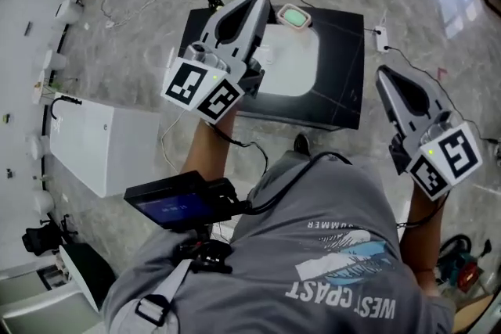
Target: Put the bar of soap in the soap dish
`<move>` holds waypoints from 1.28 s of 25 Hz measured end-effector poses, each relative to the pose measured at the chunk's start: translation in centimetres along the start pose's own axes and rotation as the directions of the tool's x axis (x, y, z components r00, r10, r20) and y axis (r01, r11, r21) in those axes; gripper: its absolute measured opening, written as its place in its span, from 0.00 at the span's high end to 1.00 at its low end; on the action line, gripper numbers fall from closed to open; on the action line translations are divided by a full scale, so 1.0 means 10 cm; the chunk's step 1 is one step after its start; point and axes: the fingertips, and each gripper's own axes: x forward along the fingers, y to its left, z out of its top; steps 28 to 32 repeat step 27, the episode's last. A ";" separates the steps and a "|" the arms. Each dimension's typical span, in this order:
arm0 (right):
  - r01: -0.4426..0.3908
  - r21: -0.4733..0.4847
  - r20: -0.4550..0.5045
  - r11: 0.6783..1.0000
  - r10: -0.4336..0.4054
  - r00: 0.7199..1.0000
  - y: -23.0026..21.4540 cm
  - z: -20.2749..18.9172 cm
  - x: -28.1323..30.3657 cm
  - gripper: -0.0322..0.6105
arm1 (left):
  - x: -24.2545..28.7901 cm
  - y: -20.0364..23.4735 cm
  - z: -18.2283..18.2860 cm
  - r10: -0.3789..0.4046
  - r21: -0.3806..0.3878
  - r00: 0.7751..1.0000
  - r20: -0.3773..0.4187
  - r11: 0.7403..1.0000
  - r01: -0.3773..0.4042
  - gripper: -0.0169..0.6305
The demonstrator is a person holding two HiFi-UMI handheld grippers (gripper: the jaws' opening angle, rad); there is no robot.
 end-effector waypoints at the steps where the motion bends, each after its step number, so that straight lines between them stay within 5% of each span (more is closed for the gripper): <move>1: -0.019 -0.023 0.012 1.000 0.020 1.000 0.07 0.03 -0.07 0.94 | -0.13 -0.05 0.06 0.026 -0.013 1.000 0.009 1.000 -0.026 0.96; 9: -0.135 -0.128 0.014 0.982 0.138 0.990 0.46 0.13 -0.91 0.94 | -0.89 -0.80 0.18 0.193 -0.040 0.981 -0.029 0.980 -0.194 0.96; 17: -0.223 -0.081 0.000 0.971 0.223 0.975 0.81 -0.25 -1.61 0.94 | -1.36 -1.83 0.07 0.239 0.001 0.968 -0.070 0.971 -0.240 0.96; 27: -0.283 -0.099 -0.018 0.954 0.282 0.959 1.52 -0.31 -1.65 0.94 | -2.33 -1.91 0.39 0.332 0.051 0.942 -0.051 0.943 -0.330 0.96; 32: -0.283 -0.099 -0.018 0.954 0.282 0.959 1.52 -0.31 -1.65 0.94 | -2.33 -1.91 0.39 0.332 0.051 0.942 -0.051 0.943 -0.330 0.96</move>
